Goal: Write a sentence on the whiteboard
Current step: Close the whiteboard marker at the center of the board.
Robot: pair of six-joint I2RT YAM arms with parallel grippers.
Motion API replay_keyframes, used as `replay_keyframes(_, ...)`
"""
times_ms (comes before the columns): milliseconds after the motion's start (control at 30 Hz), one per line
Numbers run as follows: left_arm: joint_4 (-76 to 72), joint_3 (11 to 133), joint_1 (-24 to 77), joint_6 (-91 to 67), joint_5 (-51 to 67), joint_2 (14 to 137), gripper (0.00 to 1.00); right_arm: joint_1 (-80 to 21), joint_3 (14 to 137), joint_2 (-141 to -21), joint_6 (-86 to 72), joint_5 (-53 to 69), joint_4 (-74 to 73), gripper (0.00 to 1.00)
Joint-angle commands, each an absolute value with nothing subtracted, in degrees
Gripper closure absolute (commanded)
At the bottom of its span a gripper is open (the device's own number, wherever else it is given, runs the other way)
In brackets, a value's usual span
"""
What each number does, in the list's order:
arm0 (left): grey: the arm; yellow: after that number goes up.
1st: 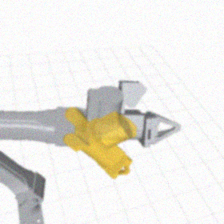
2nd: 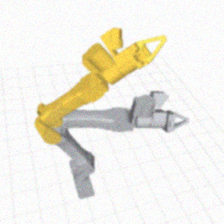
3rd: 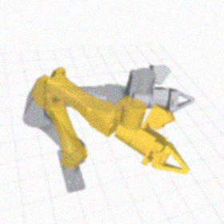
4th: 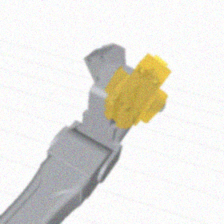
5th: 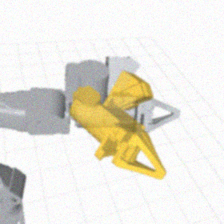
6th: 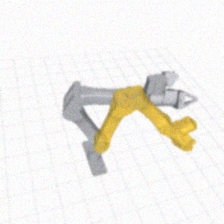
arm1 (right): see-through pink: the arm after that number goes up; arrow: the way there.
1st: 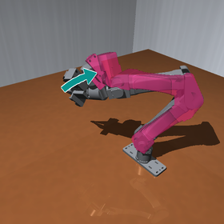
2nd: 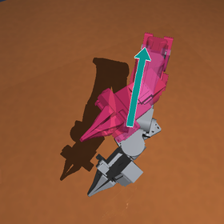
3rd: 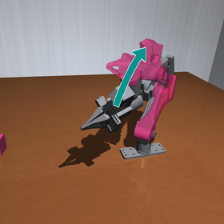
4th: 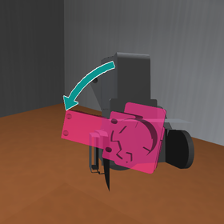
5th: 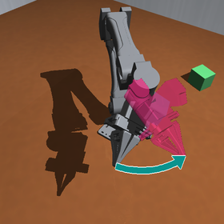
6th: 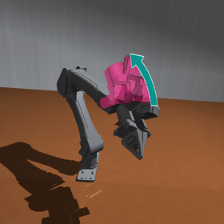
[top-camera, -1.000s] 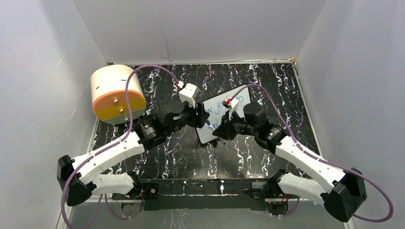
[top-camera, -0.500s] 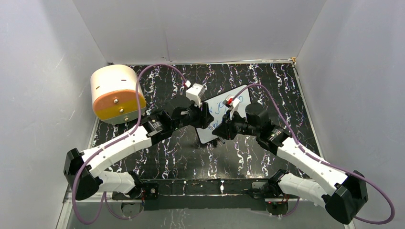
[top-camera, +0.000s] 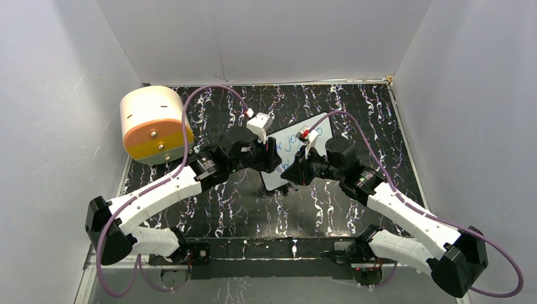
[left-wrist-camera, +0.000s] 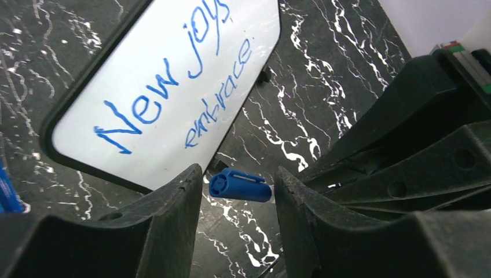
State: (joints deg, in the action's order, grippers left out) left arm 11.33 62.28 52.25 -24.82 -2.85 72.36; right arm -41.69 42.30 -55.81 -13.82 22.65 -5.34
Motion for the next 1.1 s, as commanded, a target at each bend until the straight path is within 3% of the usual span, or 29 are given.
replay_keyframes(0,13.72,67.03,52.38,-21.67,-8.02,69.51,0.53,-41.68,42.6,-55.63,-14.17,23.31,-1.62,1.0)
replay_keyframes(1067,15.56,66.33,52.38,-23.03,-0.11,72.42,0.61,-41.68,42.91,-55.63,-16.53,21.19,-0.56,1.0)
